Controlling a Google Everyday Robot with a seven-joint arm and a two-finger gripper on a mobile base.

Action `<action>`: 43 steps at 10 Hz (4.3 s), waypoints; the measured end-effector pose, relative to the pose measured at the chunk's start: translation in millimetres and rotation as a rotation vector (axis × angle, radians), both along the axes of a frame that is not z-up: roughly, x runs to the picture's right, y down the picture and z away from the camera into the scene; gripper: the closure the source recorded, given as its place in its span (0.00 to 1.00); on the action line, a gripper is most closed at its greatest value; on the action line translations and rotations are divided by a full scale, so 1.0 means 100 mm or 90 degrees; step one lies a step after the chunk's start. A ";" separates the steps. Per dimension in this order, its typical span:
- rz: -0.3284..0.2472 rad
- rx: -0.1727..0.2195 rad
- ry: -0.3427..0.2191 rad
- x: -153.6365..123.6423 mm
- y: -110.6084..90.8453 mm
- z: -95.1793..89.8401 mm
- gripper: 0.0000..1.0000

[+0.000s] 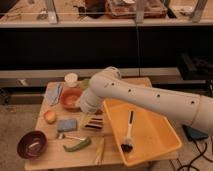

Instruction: Place fork in purple bowl

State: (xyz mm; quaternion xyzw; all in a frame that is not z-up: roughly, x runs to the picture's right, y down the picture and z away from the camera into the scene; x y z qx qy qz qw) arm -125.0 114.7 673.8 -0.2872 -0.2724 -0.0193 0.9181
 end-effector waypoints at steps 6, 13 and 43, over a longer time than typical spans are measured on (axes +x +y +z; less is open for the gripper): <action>0.031 -0.023 0.051 -0.36 0.60 0.82 0.35; 0.033 -0.028 0.044 -0.54 0.74 1.01 0.41; 0.010 -0.075 0.032 -0.81 1.34 1.26 0.46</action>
